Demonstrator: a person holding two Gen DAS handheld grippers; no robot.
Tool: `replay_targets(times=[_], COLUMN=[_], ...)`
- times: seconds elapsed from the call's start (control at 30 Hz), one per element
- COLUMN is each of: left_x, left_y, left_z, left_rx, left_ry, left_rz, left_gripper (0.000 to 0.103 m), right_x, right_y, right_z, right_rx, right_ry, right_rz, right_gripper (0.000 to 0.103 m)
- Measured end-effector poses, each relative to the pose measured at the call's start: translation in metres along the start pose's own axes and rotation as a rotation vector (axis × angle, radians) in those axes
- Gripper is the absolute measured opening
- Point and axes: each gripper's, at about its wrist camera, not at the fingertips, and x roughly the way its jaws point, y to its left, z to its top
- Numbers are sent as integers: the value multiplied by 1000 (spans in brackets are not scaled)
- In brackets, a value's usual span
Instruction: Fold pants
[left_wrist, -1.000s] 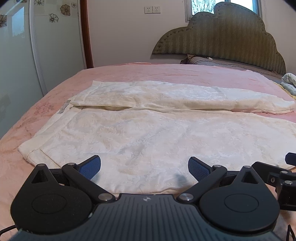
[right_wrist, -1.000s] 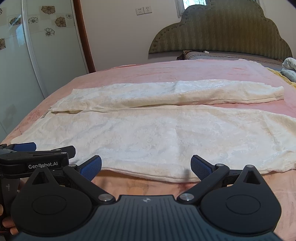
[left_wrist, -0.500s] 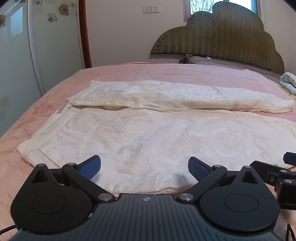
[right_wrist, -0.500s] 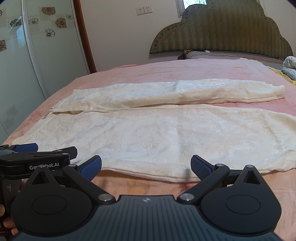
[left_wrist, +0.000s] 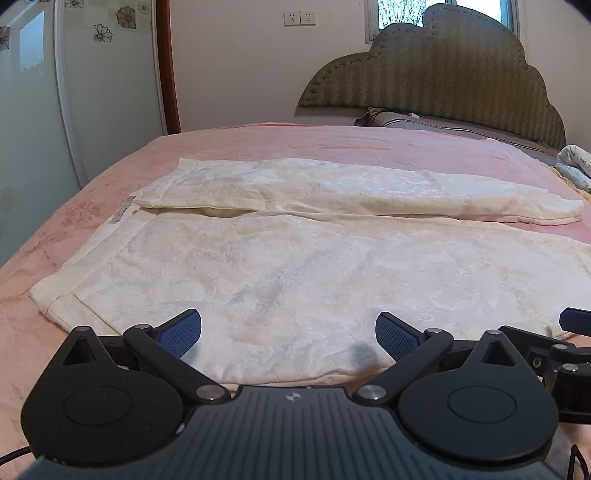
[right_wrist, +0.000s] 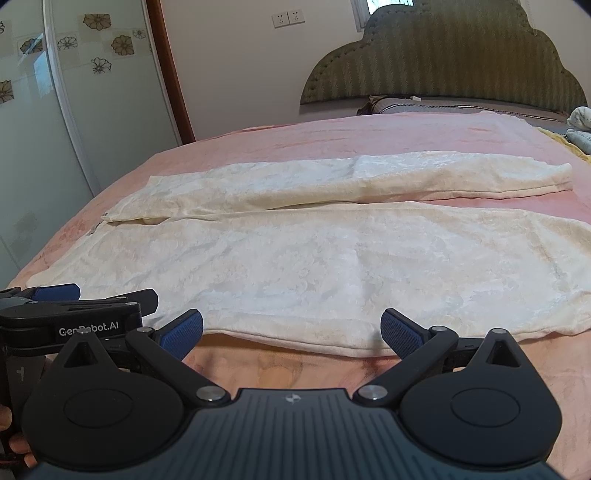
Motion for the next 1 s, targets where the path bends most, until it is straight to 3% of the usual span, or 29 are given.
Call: replay_targets(times=[1.0], left_x=[-10], left_y=[9], left_z=[-5], left_rx=[-5], left_ry=[22], left_rz=[19], left_gripper=[102], right_x=[-4], right_y=[7], right_z=[-6], right_rx=[-53], right_ry=[-1], right_rz=[31], right_gripper=[103])
